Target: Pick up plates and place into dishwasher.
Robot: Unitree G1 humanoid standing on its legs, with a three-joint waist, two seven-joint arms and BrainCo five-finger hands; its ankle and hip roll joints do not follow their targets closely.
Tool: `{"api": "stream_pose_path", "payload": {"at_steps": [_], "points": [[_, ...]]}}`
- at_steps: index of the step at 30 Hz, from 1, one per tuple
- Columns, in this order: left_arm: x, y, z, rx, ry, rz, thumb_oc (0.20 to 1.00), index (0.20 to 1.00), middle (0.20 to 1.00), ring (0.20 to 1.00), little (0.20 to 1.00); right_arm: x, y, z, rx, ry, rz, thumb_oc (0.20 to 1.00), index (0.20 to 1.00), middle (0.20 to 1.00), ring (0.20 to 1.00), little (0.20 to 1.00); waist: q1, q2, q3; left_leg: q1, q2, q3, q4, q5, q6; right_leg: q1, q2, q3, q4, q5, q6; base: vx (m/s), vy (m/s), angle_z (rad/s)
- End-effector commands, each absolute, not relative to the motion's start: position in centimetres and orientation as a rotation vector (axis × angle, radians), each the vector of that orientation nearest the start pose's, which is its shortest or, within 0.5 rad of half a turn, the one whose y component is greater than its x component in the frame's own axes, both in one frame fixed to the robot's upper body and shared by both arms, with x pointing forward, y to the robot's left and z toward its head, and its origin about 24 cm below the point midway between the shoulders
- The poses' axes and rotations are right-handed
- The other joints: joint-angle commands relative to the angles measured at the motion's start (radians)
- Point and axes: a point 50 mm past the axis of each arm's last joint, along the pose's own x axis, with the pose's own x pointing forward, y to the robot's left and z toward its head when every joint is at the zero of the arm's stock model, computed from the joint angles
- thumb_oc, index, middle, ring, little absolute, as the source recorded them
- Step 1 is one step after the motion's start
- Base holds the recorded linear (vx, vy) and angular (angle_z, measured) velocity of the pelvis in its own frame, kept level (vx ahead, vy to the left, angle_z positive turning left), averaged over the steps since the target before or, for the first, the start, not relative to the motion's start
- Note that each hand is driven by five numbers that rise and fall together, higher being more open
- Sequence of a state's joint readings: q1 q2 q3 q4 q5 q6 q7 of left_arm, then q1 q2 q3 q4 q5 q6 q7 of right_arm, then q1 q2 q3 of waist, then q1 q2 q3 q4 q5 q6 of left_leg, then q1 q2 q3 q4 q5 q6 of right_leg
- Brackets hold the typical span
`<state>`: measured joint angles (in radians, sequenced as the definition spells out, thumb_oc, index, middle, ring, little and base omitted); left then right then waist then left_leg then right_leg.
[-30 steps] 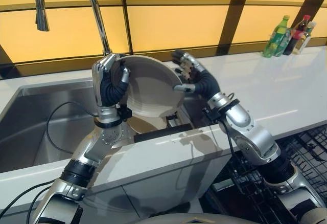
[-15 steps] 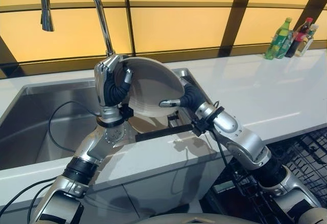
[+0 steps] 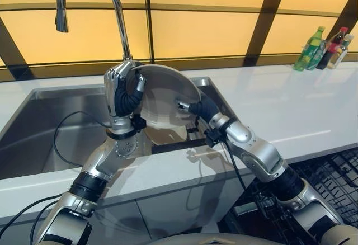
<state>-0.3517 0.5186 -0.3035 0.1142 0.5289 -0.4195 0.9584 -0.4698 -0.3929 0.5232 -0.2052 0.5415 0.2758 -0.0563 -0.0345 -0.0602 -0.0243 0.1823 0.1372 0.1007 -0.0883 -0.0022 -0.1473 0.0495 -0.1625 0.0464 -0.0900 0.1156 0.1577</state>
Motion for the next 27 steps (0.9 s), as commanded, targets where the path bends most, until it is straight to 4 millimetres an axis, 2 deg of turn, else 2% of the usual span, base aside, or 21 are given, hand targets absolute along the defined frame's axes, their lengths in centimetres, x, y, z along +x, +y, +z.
{"api": "stream_pose_path", "payload": {"at_steps": [1, 11, 14, 15, 16, 17, 22, 27], "points": [[28.5, 13.1, 19.2, 0.470, -1.206, 0.311, 0.200, 0.200, 0.200, 0.200, 0.200, 27.3, -2.5, 17.0, 0.025, -0.220, 0.802, 0.200, 0.200, 0.200, 0.200, 0.200, 0.021, 0.019, 0.013, -0.074, -0.064, -0.051, 0.054, -0.052, 0.078, 0.051, 0.023, -0.115, 0.090, -0.150, -0.036, 0.00, 0.000, 0.00], [28.5, 13.2, 19.0, 0.408, -1.158, 0.293, 0.206, 0.206, 0.206, 0.206, 0.206, 27.4, -3.1, 18.1, 0.009, -0.308, 0.731, 0.200, 0.200, 0.200, 0.200, 0.200, 0.025, 0.023, 0.012, -0.069, -0.065, -0.039, 0.029, -0.039, 0.081, 0.055, 0.019, -0.133, 0.088, -0.150, -0.031, -0.03, 0.015, 0.00], [28.5, 13.8, 19.0, 0.355, -1.125, 0.303, 0.442, 0.442, 0.442, 0.442, 0.442, 27.9, -4.1, 18.6, -0.006, -0.341, 0.653, 0.200, 0.200, 0.200, 0.200, 0.200, 0.025, 0.023, 0.014, -0.068, -0.066, -0.036, 0.030, -0.039, 0.081, 0.054, 0.016, -0.138, 0.097, -0.153, -0.029, -0.05, 0.031, 0.01], [28.5, 14.2, 19.0, 0.344, -1.107, 0.307, 0.555, 0.555, 0.555, 0.555, 0.555, 28.0, -4.6, 18.8, -0.010, -0.357, 0.620, 0.200, 0.200, 0.200, 0.200, 0.200, 0.024, 0.023, 0.014, -0.067, -0.066, -0.034, 0.031, -0.041, 0.082, 0.054, 0.015, -0.138, 0.099, -0.155, -0.029, -0.04, 0.037, 0.01], [28.5, 14.4, 19.0, 0.337, -1.098, 0.312, 0.718, 0.718, 0.718, 0.718, 0.718, 28.1, -4.9, 18.9, -0.017, -0.367, 0.598, 0.200, 0.200, 0.200, 0.200, 0.200, 0.023, 0.023, 0.014, -0.066, -0.066, -0.032, 0.033, -0.042, 0.082, 0.054, 0.014, -0.138, 0.102, -0.155, -0.028, -0.04, 0.046, 0.00], [28.5, 15.1, 19.3, 0.312, -1.081, 0.330, 1.000, 1.000, 1.000, 1.000, 1.000, 28.3, -5.8, 19.2, -0.037, -0.391, 0.549, 0.200, 0.200, 0.200, 0.200, 0.200, 0.021, 0.024, 0.014, -0.067, -0.068, -0.032, 0.035, -0.043, 0.084, 0.051, 0.013, -0.136, 0.106, -0.156, -0.028, -0.04, 0.052, 0.00], [27.6, 17.8, 20.7, 0.219, -1.094, 0.458, 1.000, 1.000, 1.000, 1.000, 1.000, 28.7, -9.6, 20.4, -0.115, -0.467, 0.383, 0.200, 0.200, 0.200, 0.200, 0.200, 0.006, 0.026, 0.015, -0.066, -0.076, -0.026, 0.046, -0.054, 0.094, 0.039, 0.004, -0.128, 0.126, -0.158, -0.022, -0.02, 0.066, 0.00], [26.9, 19.5, 22.2, 0.200, -1.142, 0.554, 1.000, 1.000, 1.000, 1.000, 1.000, 29.0, -12.9, 20.5, -0.180, -0.471, 0.255, 0.200, 0.200, 0.200, 0.200, 0.200, -0.015, 0.026, 0.013, -0.061, -0.086, -0.016, 0.049, -0.062, 0.102, 0.031, -0.011, -0.114, 0.139, -0.154, -0.009, 0.02, 0.099, 0.00]]}}
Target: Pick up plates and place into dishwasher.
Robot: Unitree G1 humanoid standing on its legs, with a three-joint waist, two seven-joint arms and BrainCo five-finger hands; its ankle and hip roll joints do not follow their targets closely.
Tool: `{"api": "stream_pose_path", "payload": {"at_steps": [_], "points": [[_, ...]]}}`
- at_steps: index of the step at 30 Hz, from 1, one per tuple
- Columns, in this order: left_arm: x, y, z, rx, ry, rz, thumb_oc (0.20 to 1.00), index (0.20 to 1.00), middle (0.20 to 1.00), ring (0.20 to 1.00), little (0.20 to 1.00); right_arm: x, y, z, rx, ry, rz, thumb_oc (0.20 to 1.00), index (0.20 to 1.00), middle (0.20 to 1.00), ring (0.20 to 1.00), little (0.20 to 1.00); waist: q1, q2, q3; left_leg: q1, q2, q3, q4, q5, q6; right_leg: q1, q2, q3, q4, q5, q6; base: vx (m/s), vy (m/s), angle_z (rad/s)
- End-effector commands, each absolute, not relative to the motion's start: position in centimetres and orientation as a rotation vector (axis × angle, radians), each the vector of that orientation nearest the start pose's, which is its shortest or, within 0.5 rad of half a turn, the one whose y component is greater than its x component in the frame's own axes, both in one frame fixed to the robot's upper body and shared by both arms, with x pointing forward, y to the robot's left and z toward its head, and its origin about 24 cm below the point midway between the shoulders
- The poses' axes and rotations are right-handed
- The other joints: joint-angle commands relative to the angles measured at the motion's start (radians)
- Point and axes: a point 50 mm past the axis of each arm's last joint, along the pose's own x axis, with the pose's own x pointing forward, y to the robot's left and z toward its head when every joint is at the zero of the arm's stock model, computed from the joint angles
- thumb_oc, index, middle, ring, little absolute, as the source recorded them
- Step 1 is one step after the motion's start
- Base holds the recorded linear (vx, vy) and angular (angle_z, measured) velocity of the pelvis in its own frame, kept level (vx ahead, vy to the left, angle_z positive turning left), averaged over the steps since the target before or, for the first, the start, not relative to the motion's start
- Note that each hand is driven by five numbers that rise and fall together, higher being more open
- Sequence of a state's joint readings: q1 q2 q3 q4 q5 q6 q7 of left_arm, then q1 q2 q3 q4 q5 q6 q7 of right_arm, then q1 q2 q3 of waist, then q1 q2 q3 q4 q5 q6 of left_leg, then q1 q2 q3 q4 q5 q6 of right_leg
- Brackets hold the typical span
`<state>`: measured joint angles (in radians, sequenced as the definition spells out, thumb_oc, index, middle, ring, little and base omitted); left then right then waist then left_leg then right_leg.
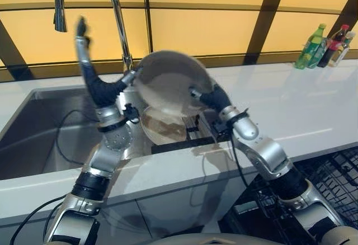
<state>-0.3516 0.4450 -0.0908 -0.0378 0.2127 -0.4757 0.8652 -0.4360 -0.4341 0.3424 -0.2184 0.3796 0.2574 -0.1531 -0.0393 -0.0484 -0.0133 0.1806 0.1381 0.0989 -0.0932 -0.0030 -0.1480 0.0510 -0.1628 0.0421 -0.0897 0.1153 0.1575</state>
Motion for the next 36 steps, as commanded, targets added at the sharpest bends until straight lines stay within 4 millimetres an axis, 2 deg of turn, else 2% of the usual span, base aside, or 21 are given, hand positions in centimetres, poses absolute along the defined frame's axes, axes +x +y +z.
{"api": "stream_pose_path", "payload": {"at_steps": [1, 6, 13, 15, 17, 18, 21, 24, 30, 33, 36], "points": [[26.8, 19.9, 22.4, 0.192, -1.146, 0.570, 1.000, 1.000, 1.000, 1.000, 1.000, 29.1, -14.0, 20.3, -0.194, -0.458, 0.205, 0.200, 0.200, 0.200, 0.200, 0.200, -0.018, 0.013, 0.001, -0.056, -0.089, -0.010, 0.050, -0.062, 0.106, 0.026, -0.016, -0.106, 0.143, -0.151, -0.003, 0.03, 0.125, -0.01], [26.7, 20.6, 22.9, 0.201, -1.147, 0.556, 1.000, 1.000, 1.000, 1.000, 1.000, 28.9, -18.8, 19.7, -0.235, -0.451, -0.018, 0.200, 0.200, 0.200, 0.200, 0.200, -0.049, 0.002, 0.002, -0.047, -0.100, 0.018, 0.031, -0.064, 0.115, 0.005, -0.041, -0.094, 0.154, -0.115, 0.023, 0.05, 0.102, -0.01], [26.2, 21.9, 22.6, 0.257, -1.139, 0.582, 1.000, 1.000, 1.000, 1.000, 1.000, 26.3, -25.1, 19.1, -0.342, -0.465, -0.247, 0.200, 0.200, 0.200, 0.200, 0.200, -0.116, -0.029, 0.019, -0.041, -0.108, 0.092, 0.015, -0.090, 0.127, -0.050, -0.089, -0.062, 0.145, -0.044, 0.073, 0.04, 0.041, -0.08], [26.2, 22.7, 22.8, 0.287, -1.126, 0.598, 1.000, 1.000, 1.000, 1.000, 1.000, 25.7, -26.5, 19.0, -0.351, -0.467, -0.302, 0.200, 0.200, 0.200, 0.200, 0.200, -0.120, -0.042, 0.027, -0.042, -0.101, 0.129, 0.014, -0.092, 0.127, -0.075, -0.100, -0.092, 0.162, -0.018, 0.083, -0.11, -0.072, -0.41], [26.0, 23.8, 23.0, 0.324, -1.124, 0.626, 1.000, 1.000, 1.000, 1.000, 1.000, 25.4, -27.4, 19.2, -0.348, -0.474, -0.336, 0.200, 0.200, 0.200, 0.200, 0.200, -0.120, -0.046, 0.042, -0.045, -0.083, 0.184, 0.013, -0.085, 0.133, -0.110, -0.100, -0.156, 0.233, -0.006, 0.091, -0.20, -0.024, -0.73], [25.9, 24.2, 23.1, 0.339, -1.127, 0.634, 1.000, 1.000, 1.000, 1.000, 1.000, 25.3, -27.8, 19.2, -0.352, -0.475, -0.361, 0.200, 0.200, 0.200, 0.200, 0.200, -0.118, -0.041, 0.049, -0.047, -0.075, 0.203, 0.017, -0.087, 0.141, -0.118, -0.089, -0.169, 0.289, -0.031, 0.090, -0.24, 0.055, -1.16], [25.7, 25.2, 23.5, 0.381, -1.133, 0.680, 1.000, 1.000, 1.000, 1.000, 1.000, 24.9, -28.8, 19.5, -0.375, -0.485, -0.412, 0.200, 0.200, 0.200, 0.200, 0.200, -0.114, -0.015, 0.069, -0.088, -0.056, 0.244, 0.026, -0.044, 0.160, -0.134, -0.025, -0.185, 0.427, -0.096, 0.058, -0.23, 0.080, -1.45], [25.2, 26.4, 23.2, 0.432, -1.121, 0.741, 1.000, 1.000, 1.000, 1.000, 1.000, 24.2, -29.6, 19.2, -0.397, -0.473, -0.435, 0.200, 0.200, 0.200, 0.200, 0.200, -0.093, -0.015, 0.080, -0.132, -0.055, 0.279, 0.060, -0.025, 0.159, -0.092, -0.025, -0.207, 0.468, -0.135, 0.042, -0.16, 0.004, -0.62], [23.8, 29.8, 22.1, 0.523, -1.058, 0.883, 1.000, 1.000, 1.000, 1.000, 1.000, 23.9, -30.0, 18.2, -0.396, -0.424, -0.433, 0.200, 0.200, 0.200, 0.200, 0.200, -0.051, -0.011, 0.078, -0.203, -0.052, 0.349, 0.094, 0.008, 0.166, 0.037, -0.005, -0.248, 0.413, -0.204, 0.015, -0.13, -0.091, -0.87], [23.2, 30.7, 21.7, 0.540, -1.038, 0.945, 1.000, 1.000, 1.000, 1.000, 1.000, 24.0, -29.7, 17.4, -0.415, -0.385, -0.391, 0.200, 0.200, 0.200, 0.200, 0.200, -0.038, 0.003, 0.077, -0.223, -0.019, 0.377, 0.100, 0.043, 0.136, 0.082, 0.003, -0.286, 0.310, -0.235, -0.015, -0.13, -0.169, -1.10], [23.0, 30.6, 20.9, 0.548, -1.020, 0.956, 1.000, 1.000, 1.000, 1.000, 1.000, 24.0, -29.7, 16.3, -0.449, -0.315, -0.350, 0.200, 0.200, 0.200, 0.200, 0.200, -0.046, 0.012, 0.088, -0.217, 0.012, 0.379, 0.085, 0.079, 0.096, 0.123, 0.023, -0.281, 0.227, -0.263, -0.037, -0.08, -0.173, -0.49]]}}
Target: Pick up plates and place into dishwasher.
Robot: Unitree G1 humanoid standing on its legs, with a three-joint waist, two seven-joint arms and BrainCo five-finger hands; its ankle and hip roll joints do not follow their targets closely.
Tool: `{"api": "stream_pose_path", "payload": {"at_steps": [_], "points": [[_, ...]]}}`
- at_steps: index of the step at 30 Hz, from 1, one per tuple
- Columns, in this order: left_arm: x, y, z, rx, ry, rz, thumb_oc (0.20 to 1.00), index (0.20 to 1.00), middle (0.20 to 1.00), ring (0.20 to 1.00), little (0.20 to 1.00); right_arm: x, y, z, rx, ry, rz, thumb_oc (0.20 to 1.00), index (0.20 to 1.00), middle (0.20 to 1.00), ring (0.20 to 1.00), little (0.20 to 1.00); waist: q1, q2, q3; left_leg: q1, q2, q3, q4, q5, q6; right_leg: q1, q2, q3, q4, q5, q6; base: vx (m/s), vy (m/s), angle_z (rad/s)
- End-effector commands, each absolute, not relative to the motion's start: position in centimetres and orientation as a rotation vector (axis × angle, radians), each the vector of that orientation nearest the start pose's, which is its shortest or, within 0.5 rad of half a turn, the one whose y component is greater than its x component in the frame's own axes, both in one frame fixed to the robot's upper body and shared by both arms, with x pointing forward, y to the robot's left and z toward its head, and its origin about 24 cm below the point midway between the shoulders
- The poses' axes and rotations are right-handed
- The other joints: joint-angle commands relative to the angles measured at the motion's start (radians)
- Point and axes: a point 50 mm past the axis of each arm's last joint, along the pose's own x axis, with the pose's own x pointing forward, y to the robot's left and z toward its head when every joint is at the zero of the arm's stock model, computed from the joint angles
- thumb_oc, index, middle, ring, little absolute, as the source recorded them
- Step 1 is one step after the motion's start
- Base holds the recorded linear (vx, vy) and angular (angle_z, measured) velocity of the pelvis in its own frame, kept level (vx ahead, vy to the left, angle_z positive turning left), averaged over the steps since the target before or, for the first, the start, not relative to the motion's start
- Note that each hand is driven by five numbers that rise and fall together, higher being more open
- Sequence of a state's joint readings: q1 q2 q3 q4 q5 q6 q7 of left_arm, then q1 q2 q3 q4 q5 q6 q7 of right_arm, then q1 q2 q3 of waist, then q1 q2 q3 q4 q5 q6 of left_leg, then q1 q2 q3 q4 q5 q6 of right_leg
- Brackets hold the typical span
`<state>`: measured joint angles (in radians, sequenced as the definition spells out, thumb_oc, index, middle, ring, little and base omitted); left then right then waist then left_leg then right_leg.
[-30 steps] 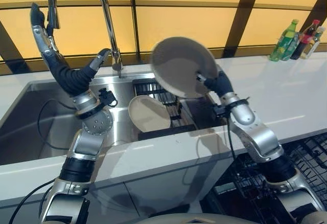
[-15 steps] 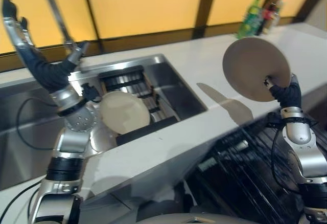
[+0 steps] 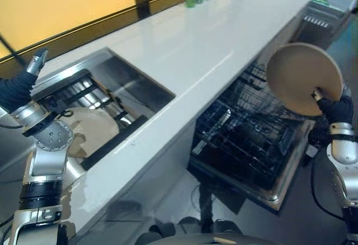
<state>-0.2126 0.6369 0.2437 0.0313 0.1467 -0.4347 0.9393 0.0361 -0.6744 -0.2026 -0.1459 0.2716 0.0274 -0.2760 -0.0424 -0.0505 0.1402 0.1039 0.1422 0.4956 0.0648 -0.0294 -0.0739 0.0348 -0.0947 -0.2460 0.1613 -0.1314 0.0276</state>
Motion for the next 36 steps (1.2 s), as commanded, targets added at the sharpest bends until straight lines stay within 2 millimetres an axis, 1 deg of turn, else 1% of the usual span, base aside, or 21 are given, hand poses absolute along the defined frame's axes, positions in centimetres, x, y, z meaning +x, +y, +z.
{"api": "stream_pose_path", "payload": {"at_steps": [1, 4, 8, 11, 13, 16, 20, 26, 29, 30, 32, 36], "points": [[22.9, 30.5, 20.7, 0.551, -1.012, 0.953, 1.000, 1.000, 1.000, 1.000, 1.000, 24.1, -29.7, 15.9, -0.460, -0.284, -0.329, 0.200, 0.200, 0.200, 0.200, 0.200, -0.043, 0.018, -0.062, -0.147, 0.024, -0.013, -0.073, 0.121, 0.015, 0.139, -0.036, 0.009, -0.042, -0.011, 0.085, -0.10, -0.152, -0.37], [22.8, 30.4, 20.0, 0.577, -0.994, 0.934, 1.000, 1.000, 1.000, 1.000, 1.000, 24.2, -29.9, 14.4, -0.516, -0.187, -0.279, 0.200, 0.200, 0.200, 0.200, 0.200, -0.044, 0.026, -0.056, -0.166, 0.055, -0.012, -0.072, 0.145, -0.006, 0.145, -0.013, 0.020, -0.072, -0.008, 0.067, -0.08, -0.122, -0.39], [22.5, 30.6, 19.4, 0.596, -0.975, 0.917, 1.000, 1.000, 1.000, 1.000, 1.000, 24.2, -30.7, 12.1, -0.538, -0.045, -0.233, 0.200, 0.200, 0.200, 0.200, 0.200, -0.041, 0.040, -0.052, -0.185, 0.090, -0.015, -0.080, 0.173, -0.031, 0.135, 0.007, 0.016, -0.082, -0.005, 0.055, -0.07, -0.089, -0.25], [22.2, 31.0, 19.0, 0.601, -0.961, 0.911, 1.000, 1.000, 1.000, 1.000, 1.000, 24.1, -30.8, 10.2, -0.550, 0.058, -0.174, 0.200, 0.200, 0.200, 0.200, 0.200, -0.044, 0.049, -0.047, -0.194, 0.103, -0.022, -0.081, 0.182, -0.044, 0.124, 0.009, 0.007, -0.068, -0.016, 0.048, -0.01, -0.032, 0.03], [22.1, 31.1, 18.8, 0.604, -0.956, 0.909, 1.000, 1.000, 1.000, 1.000, 1.000, 24.1, -30.7, 8.9, -0.540, 0.124, -0.131, 0.200, 0.200, 0.200, 0.200, 0.200, -0.040, 0.057, -0.044, -0.205, 0.113, -0.025, -0.077, 0.191, -0.047, 0.112, 0.014, 0.005, -0.061, -0.014, 0.043, -0.01, 0.000, 0.12], [22.0, 31.2, 18.6, 0.604, -0.942, 0.899, 1.000, 1.000, 1.000, 1.000, 1.000, 24.0, -30.5, 7.0, -0.524, 0.196, -0.089, 0.200, 0.200, 0.200, 0.200, 0.200, -0.033, 0.062, -0.044, -0.215, 0.116, -0.033, -0.072, 0.195, -0.055, 0.102, 0.011, -0.002, -0.044, -0.026, 0.041, 0.04, 0.008, 0.20], [22.2, 31.2, 18.4, 0.606, -0.922, 0.879, 1.000, 1.000, 1.000, 1.000, 1.000, 23.9, -30.3, 5.3, -0.512, 0.260, -0.053, 0.200, 0.200, 0.200, 0.200, 0.200, -0.020, 0.066, -0.046, -0.230, 0.116, -0.041, -0.059, 0.195, -0.058, 0.100, 0.008, -0.012, -0.035, -0.034, 0.038, 0.06, 0.018, 0.18], [22.7, 31.0, 18.7, 0.613, -0.915, 0.860, 1.000, 1.000, 1.000, 1.000, 1.000, 23.7, -29.3, 3.5, -0.544, 0.329, 0.038, 0.200, 0.200, 0.200, 0.200, 0.200, 0.000, 0.073, -0.043, -0.266, 0.117, -0.051, -0.040, 0.205, -0.059, 0.091, 0.007, -0.024, -0.029, -0.037, 0.034, 0.07, 0.027, 0.12], [23.0, 30.8, 19.0, 0.618, -0.915, 0.850, 1.000, 1.000, 1.000, 1.000, 1.000, 23.6, -28.5, 2.6, -0.600, 0.378, 0.130, 0.200, 0.200, 0.200, 0.200, 0.200, 0.004, 0.073, -0.035, -0.284, 0.109, -0.064, -0.035, 0.209, -0.064, 0.083, -0.001, -0.031, -0.020, -0.047, 0.035, 0.03, 0.019, 0.15], [23.2, 30.7, 19.1, 0.619, -0.918, 0.846, 1.000, 1.000, 1.000, 1.000, 1.000, 23.6, -28.0, 2.2, -0.630, 0.397, 0.170, 0.200, 0.200, 0.200, 0.200, 0.200, 0.011, 0.078, -0.031, -0.295, 0.111, -0.064, -0.033, 0.215, -0.064, 0.078, 0.001, -0.028, -0.026, -0.039, 0.033, 0.01, 0.022, 0.14], [23.3, 30.6, 19.3, 0.620, -0.919, 0.842, 1.000, 1.000, 1.000, 1.000, 1.000, 23.2, -27.3, 1.3, -0.692, 0.438, 0.244, 0.200, 0.200, 0.200, 0.200, 0.200, 0.012, 0.077, -0.024, -0.304, 0.100, -0.072, -0.032, 0.215, -0.066, 0.076, -0.008, -0.032, -0.028, -0.041, 0.036, 0.01, 0.014, 0.12], [23.6, 30.3, 19.6, 0.623, -0.933, 0.839, 1.000, 1.000, 1.000, 1.000, 1.000, 22.8, -26.3, 0.0, -0.850, 0.469, 0.327, 0.200, 0.200, 0.200, 0.200, 0.200, 0.027, 0.082, -0.013, -0.330, 0.096, -0.080, -0.027, 0.221, -0.066, 0.072, -0.012, -0.038, -0.051, -0.024, 0.040, -0.02, -0.007, 0.13]]}}
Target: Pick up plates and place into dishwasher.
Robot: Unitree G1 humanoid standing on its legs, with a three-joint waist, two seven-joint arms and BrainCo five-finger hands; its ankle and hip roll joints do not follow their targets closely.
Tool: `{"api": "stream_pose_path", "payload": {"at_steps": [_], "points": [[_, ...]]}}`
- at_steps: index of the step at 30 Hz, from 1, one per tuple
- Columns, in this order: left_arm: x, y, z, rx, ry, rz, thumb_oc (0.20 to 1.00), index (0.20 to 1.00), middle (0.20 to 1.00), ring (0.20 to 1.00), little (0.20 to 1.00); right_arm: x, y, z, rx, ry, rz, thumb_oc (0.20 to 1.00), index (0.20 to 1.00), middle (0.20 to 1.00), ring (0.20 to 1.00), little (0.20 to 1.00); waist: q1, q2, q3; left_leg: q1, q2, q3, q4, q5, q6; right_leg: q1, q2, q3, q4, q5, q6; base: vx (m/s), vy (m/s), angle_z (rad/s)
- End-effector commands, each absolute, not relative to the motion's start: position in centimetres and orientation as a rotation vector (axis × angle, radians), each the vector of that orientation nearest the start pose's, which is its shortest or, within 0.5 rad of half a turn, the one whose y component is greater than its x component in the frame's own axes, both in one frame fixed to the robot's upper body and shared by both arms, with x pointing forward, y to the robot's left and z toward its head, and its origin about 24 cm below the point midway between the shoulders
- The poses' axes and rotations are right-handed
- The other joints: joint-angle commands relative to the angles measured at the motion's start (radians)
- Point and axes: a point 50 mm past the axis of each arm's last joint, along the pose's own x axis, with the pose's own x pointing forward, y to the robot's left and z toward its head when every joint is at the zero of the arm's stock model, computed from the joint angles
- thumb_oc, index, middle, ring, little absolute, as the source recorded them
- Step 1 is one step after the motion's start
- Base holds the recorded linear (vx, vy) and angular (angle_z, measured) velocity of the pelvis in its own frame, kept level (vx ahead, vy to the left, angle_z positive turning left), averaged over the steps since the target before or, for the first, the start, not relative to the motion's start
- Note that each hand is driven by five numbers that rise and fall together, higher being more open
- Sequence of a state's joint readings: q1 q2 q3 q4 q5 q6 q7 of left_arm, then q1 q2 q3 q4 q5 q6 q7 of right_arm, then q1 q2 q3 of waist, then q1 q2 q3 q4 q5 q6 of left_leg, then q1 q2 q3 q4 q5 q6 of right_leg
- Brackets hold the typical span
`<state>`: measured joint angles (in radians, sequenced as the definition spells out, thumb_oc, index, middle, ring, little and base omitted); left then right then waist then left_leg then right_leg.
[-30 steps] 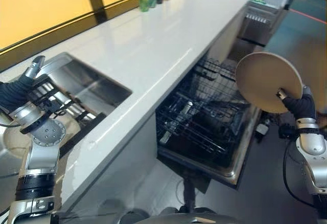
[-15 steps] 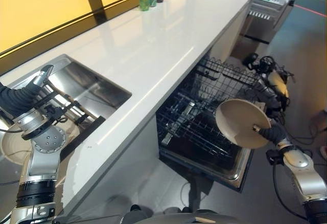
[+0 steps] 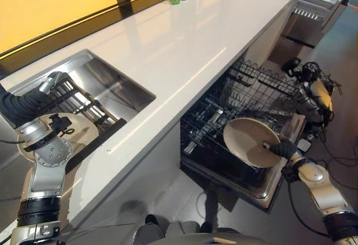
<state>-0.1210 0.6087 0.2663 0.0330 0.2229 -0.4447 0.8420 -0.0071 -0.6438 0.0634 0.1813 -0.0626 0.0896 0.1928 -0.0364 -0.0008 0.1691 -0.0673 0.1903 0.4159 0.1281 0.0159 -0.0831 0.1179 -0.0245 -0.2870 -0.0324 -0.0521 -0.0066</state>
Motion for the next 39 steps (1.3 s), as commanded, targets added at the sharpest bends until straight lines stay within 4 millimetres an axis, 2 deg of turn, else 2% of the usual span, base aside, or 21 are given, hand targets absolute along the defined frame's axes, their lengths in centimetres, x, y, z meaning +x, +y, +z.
{"api": "stream_pose_path", "payload": {"at_steps": [1, 6, 10, 18, 27, 29, 30, 34, 39], "points": [[23.7, 30.2, 19.7, 0.622, -0.938, 0.839, 1.000, 1.000, 1.000, 1.000, 1.000, 22.7, -26.2, -0.4, -0.895, 0.473, 0.344, 0.200, 0.200, 0.200, 0.200, 0.200, 0.022, 0.032, -0.038, -0.161, 0.041, -0.005, -0.092, 0.174, -0.060, -0.009, -0.088, -0.001, 0.141, -0.108, 0.076, -0.04, 0.001, 0.13], [24.3, 29.5, 20.5, 0.607, -0.972, 0.832, 1.000, 1.000, 1.000, 1.000, 1.000, 22.8, -25.2, -1.5, -1.168, 0.463, 0.430, 0.200, 0.200, 0.200, 0.200, 0.200, 0.036, 0.045, -0.020, -0.192, 0.032, -0.018, -0.095, 0.183, -0.063, -0.015, -0.091, -0.007, 0.127, -0.108, 0.080, -0.07, 0.001, 0.12], [24.7, 29.1, 21.2, 0.600, -0.992, 0.820, 1.000, 1.000, 1.000, 1.000, 1.000, 22.2, -24.8, -3.2, -1.270, 0.507, 0.470, 0.200, 0.200, 0.200, 0.200, 0.200, 0.047, 0.054, -0.006, -0.209, 0.031, -0.020, -0.097, 0.190, -0.063, -0.015, -0.091, -0.011, 0.114, -0.104, 0.082, -0.06, -0.009, 0.12], [24.9, 28.6, 21.3, 0.588, -1.010, 0.806, 1.000, 1.000, 1.000, 1.000, 1.000, 19.7, -24.7, -7.2, -1.247, 0.665, 0.461, 0.200, 0.200, 0.200, 0.200, 0.200, 0.055, 0.063, 0.009, -0.213, 0.024, -0.026, -0.107, 0.191, -0.067, 0.000, -0.097, -0.022, 0.092, -0.103, 0.087, -0.03, -0.009, 0.12], [25.0, 28.3, 20.9, 0.582, -0.995, 0.790, 1.000, 1.000, 1.000, 1.000, 1.000, 18.1, -24.3, -9.0, -1.177, 0.717, 0.423, 0.213, 0.213, 0.213, 0.213, 0.213, 0.052, 0.069, 0.002, -0.191, 0.032, -0.011, -0.111, 0.189, -0.066, 0.031, -0.094, -0.025, 0.076, -0.102, 0.087, -0.01, 0.003, 0.02], [24.9, 28.3, 20.7, 0.582, -0.987, 0.790, 1.000, 1.000, 1.000, 1.000, 1.000, 18.0, -24.2, -9.0, -1.172, 0.710, 0.408, 0.944, 0.944, 0.944, 0.944, 0.944, 0.051, 0.068, -0.005, -0.182, 0.035, -0.006, -0.111, 0.187, -0.066, 0.038, -0.093, -0.026, 0.072, -0.100, 0.087, 0.02, -0.007, 0.00], [24.9, 28.4, 20.5, 0.584, -0.979, 0.792, 1.000, 1.000, 1.000, 1.000, 1.000, 18.0, -24.2, -8.9, -1.161, 0.702, 0.386, 1.000, 1.000, 1.000, 1.000, 1.000, 0.049, 0.067, -0.012, -0.175, 0.037, -0.003, -0.110, 0.185, -0.065, 0.042, -0.093, -0.026, 0.069, -0.097, 0.088, 0.00, 0.000, 0.00], [24.8, 28.8, 20.0, 0.596, -0.945, 0.804, 1.000, 1.000, 1.000, 1.000, 1.000, 18.6, -24.6, -8.1, -1.098, 0.665, 0.267, 1.000, 1.000, 1.000, 1.000, 1.000, 0.043, 0.061, -0.030, -0.154, 0.043, 0.004, -0.105, 0.173, -0.062, 0.055, -0.090, -0.025, 0.060, -0.088, 0.086, 0.02, -0.021, -0.04], [24.3, 29.6, 19.5, 0.609, -0.913, 0.827, 1.000, 1.000, 1.000, 1.000, 1.000, 20.1, -25.6, -5.6, -1.035, 0.569, 0.098, 1.000, 1.000, 1.000, 1.000, 1.000, 0.030, 0.053, -0.043, -0.128, 0.055, 0.012, -0.094, 0.158, -0.058, 0.068, -0.082, -0.018, 0.058, -0.083, 0.080, 0.00, -0.010, -0.02]]}}
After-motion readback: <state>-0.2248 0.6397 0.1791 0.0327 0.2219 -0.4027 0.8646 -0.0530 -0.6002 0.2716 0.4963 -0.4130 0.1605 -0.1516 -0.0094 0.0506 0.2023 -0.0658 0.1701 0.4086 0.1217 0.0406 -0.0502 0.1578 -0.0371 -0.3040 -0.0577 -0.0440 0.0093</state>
